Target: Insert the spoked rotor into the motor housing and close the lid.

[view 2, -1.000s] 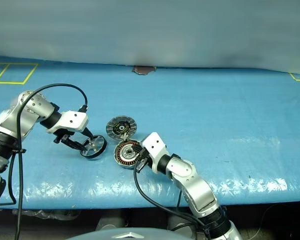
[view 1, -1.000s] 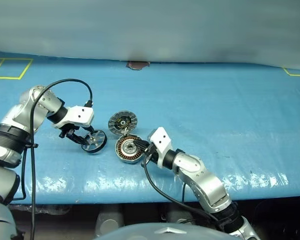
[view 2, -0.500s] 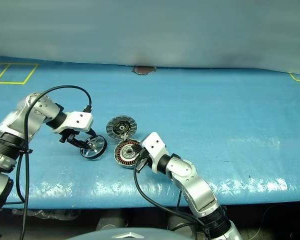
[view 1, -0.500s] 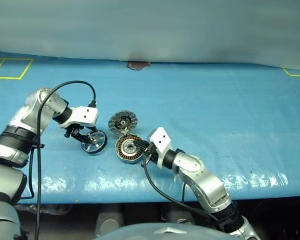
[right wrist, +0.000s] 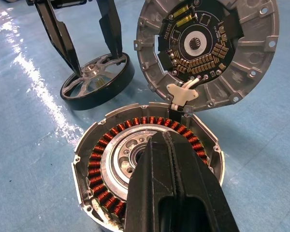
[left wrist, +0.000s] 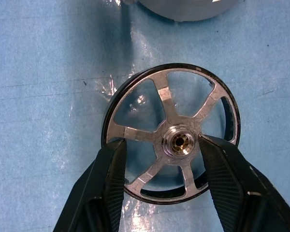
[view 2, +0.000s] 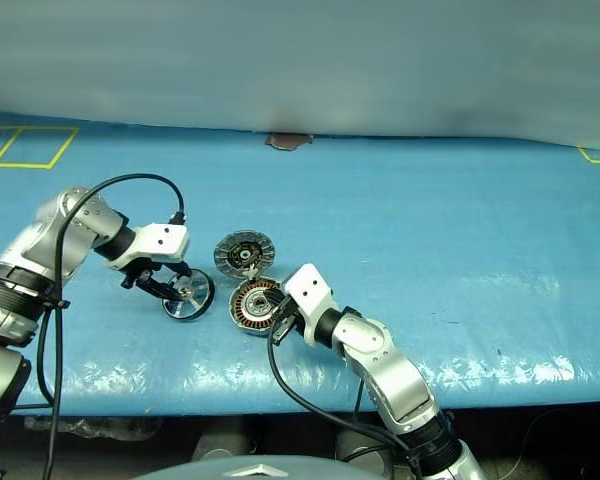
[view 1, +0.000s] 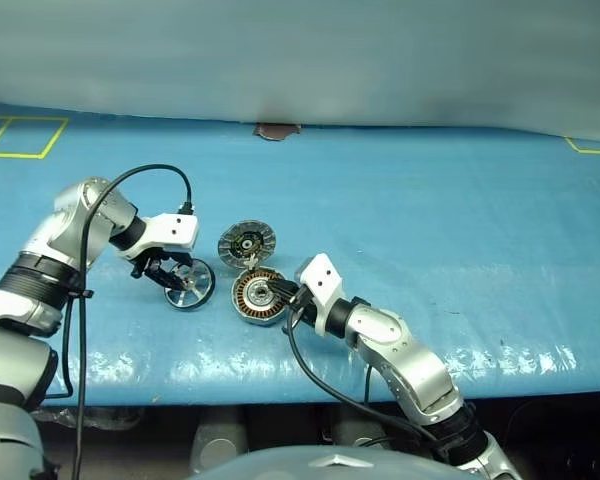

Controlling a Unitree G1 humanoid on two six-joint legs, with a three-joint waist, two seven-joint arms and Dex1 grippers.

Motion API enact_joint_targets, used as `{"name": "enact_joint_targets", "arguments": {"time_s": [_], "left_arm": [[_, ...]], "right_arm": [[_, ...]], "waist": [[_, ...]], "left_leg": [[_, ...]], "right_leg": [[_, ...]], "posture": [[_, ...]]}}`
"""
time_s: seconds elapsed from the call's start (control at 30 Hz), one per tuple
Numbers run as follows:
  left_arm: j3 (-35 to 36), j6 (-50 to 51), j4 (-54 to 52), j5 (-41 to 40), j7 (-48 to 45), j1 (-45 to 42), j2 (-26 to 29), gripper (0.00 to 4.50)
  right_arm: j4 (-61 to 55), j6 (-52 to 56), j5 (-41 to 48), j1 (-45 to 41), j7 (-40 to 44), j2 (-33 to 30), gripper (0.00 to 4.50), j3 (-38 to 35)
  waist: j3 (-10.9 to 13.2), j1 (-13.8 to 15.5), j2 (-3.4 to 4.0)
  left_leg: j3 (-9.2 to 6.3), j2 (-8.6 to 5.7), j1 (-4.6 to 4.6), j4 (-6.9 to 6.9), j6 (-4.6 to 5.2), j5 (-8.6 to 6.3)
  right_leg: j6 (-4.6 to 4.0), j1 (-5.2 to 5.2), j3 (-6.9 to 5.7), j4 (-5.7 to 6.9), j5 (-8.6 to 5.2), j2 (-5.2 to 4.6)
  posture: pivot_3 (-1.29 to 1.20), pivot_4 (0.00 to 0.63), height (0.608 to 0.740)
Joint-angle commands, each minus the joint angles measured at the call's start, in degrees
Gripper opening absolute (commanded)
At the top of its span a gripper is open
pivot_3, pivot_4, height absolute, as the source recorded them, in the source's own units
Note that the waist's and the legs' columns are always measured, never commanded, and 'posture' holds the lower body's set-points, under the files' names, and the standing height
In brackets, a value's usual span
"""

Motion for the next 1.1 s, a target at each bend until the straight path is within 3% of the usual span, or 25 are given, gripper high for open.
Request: {"name": "enact_joint_targets", "arguments": {"time_s": [0.03,0.47,1.1], "left_arm": [[2.33,2.12,-2.88,-0.78,-0.36,-0.10,0.24,2.59],[2.19,4.05,-7.87,0.19,-1.07,2.15,1.23,2.59],[1.74,-2.53,-4.59,2.67,1.28,1.38,-0.20,2.59]], "right_arm": [[-1.78,-1.15,0.21,-0.30,0.31,0.30,0.00,-0.25],[-1.46,-1.26,0.26,-0.21,0.23,0.52,0.00,-0.36],[-1.34,-1.32,0.38,-0.10,0.09,0.89,0.00,-0.43]], "waist": [[0.00,0.00,0.00],[0.00,0.00,0.00],[0.00,0.00,0.00]], "left_leg": [[0.00,0.00,0.00,0.00,0.00,0.00],[-0.01,0.00,0.00,0.01,0.00,0.00],[-0.01,0.00,0.00,0.03,0.01,0.00]], "right_leg": [[0.00,0.00,0.00,0.00,0.00,0.00],[-0.01,0.00,0.00,0.01,0.00,0.00],[-0.02,0.00,0.01,0.01,-0.01,0.00]], "posture": [[0.00,0.150,0.740],[0.00,0.150,0.740],[0.00,0.150,0.740]]}}
